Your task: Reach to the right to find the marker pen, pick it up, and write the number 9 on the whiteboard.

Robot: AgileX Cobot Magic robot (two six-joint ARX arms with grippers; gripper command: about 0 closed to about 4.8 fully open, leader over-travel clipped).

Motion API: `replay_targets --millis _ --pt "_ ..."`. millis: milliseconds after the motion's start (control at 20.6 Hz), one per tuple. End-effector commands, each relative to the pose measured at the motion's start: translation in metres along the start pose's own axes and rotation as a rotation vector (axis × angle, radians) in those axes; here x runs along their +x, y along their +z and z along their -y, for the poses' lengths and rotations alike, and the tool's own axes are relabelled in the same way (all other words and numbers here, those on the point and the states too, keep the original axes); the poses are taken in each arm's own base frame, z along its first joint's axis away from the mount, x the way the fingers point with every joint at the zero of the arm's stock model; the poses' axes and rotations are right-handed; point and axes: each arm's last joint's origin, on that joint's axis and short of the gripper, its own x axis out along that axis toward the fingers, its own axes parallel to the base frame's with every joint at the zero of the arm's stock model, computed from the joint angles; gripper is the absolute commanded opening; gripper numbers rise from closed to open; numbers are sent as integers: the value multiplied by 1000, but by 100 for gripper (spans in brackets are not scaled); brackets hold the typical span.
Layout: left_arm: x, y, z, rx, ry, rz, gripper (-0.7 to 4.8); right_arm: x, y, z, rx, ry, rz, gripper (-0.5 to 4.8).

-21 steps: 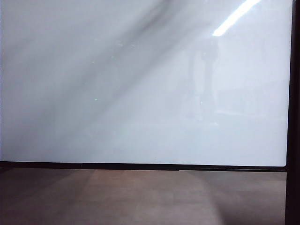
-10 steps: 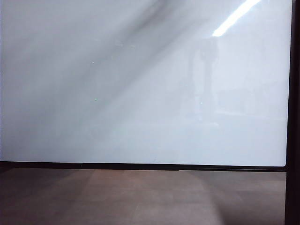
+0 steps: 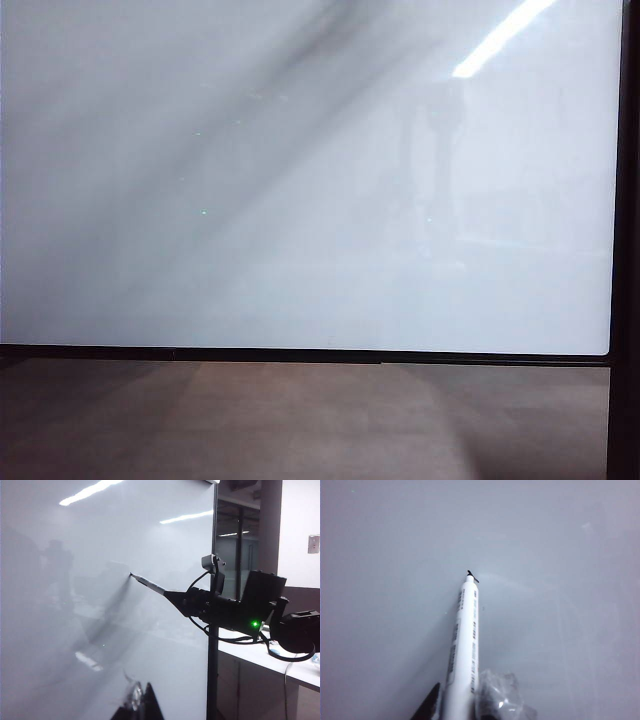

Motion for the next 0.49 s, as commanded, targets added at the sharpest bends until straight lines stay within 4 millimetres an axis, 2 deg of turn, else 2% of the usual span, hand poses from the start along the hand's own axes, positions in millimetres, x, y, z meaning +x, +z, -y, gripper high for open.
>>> replay_targets --millis 49,485 --pt "0 2 0 6 -2 16 -5 0 -3 1 -6 -10 -26 -3" --pt "0 2 0 6 -2 16 -5 -2 -17 3 -6 -22 -92 -3"
